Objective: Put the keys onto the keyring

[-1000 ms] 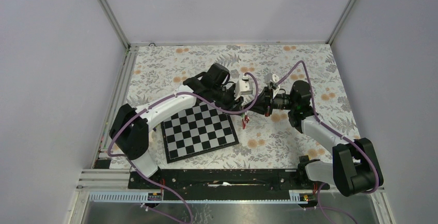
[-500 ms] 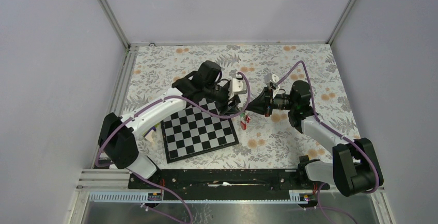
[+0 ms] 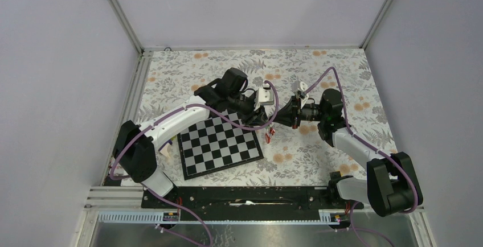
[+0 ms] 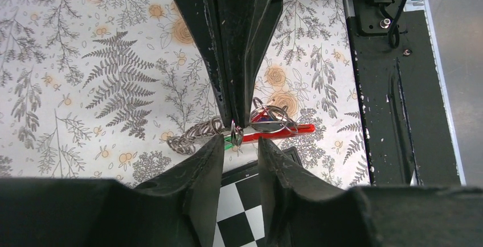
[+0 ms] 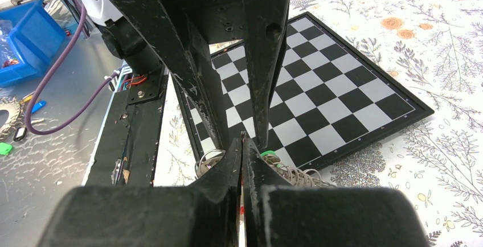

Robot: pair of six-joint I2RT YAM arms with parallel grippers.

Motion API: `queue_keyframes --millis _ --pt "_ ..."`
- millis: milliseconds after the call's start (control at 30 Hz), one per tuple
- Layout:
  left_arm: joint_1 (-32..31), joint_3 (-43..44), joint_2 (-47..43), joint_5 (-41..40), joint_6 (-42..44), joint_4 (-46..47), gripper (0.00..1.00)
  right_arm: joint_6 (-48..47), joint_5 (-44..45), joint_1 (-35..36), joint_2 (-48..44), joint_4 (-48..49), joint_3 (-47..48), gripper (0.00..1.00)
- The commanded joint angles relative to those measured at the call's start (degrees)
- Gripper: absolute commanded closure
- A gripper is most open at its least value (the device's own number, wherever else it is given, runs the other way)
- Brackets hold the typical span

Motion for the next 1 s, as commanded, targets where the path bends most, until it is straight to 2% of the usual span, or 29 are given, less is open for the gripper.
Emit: queue_keyframes --millis 0,667,833,967 --pt "0.2 3.2 0.7 3.3 -0.3 1.4 0.67 0.4 -0.3 0.5 -0.4 3.1 1.4 1.00" --pt "0.2 3.3 1.3 3.7 0.4 0.0 0.90 0.1 -0.2 0.5 -0.6 2.9 1.4 1.00" --pt "0.2 4.2 1.4 2.9 1.3 -1.5 1.00 0.0 -0.2 0.5 -0.7 2.8 1.3 1.00" --pt "0.2 5.6 1.3 0.6 2.7 -3.9 1.00 -0.9 0.4 0.4 -0.9 2.3 1.2 0.98"
